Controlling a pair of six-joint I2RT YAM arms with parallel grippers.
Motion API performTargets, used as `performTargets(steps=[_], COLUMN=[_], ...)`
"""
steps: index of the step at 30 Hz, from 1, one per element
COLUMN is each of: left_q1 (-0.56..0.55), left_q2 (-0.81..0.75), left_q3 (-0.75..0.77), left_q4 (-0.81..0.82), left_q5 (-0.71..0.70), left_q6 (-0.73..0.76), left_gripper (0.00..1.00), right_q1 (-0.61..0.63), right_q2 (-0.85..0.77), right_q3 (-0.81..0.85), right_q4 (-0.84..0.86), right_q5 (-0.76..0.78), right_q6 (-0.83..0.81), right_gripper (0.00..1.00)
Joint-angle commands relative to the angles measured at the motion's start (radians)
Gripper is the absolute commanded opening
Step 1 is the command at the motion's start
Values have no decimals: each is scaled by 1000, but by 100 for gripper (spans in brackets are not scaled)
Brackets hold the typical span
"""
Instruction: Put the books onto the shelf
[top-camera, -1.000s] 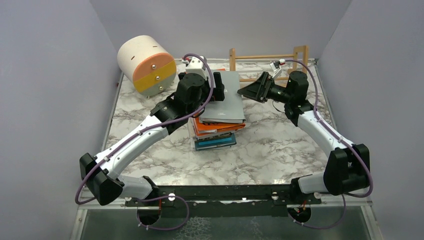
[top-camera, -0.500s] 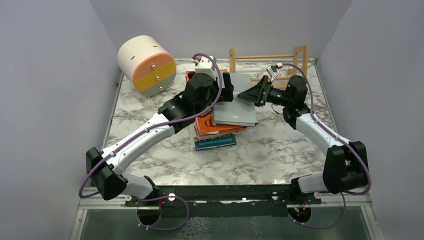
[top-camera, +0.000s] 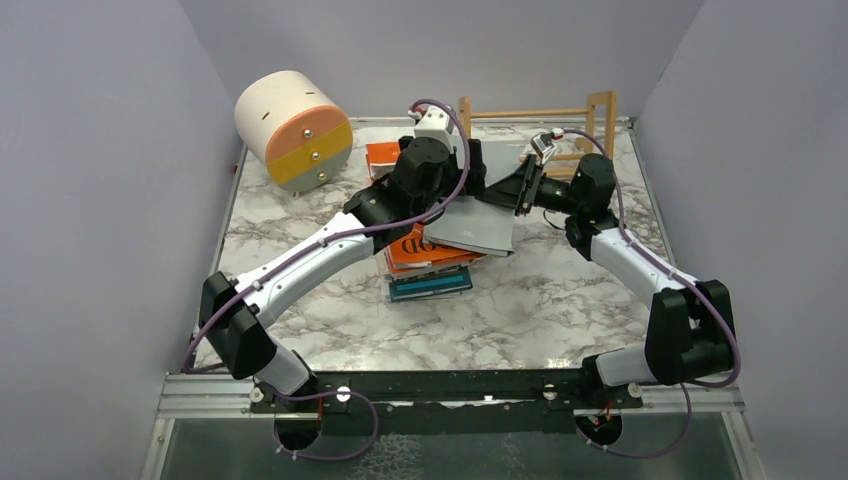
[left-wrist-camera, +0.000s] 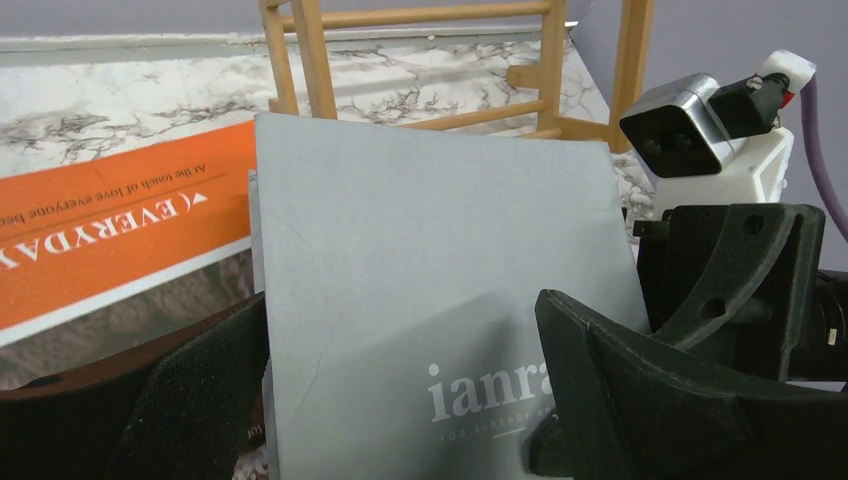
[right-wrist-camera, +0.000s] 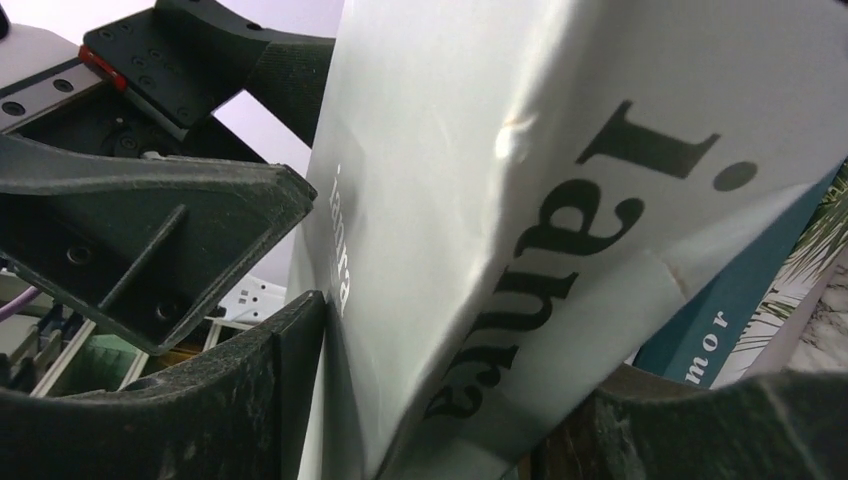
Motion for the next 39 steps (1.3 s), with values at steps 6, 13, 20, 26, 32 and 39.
performTargets(steps=[6,13,20,26,32,39], left_q1=[-7,-4,61,125,125,126], left_q2=[86,135,-1,-246,-316,-307], left_q3=[137,307,321,53,-100,-186], left_q4=[125,53,22,89,89,108], left_q5=[114,29,-265,-278,-284,-287], left_q6=[48,179,316,313,269,255], left_gripper=[97,99,99,99,99,99], right_q1=[3,-17,-101,-124,-123,-93], right_q2=[-33,-64,-82,-10,194,431], right_q3=[10,64,266,525,763,1023], right_q4=[22,-48,-228,-454,-603,-763], right_q5=[-33,-17,72,358,546,790], right_q6=[-12,-63,-199,-410,-514,-623], right_gripper=[20,1,1,1,1,1])
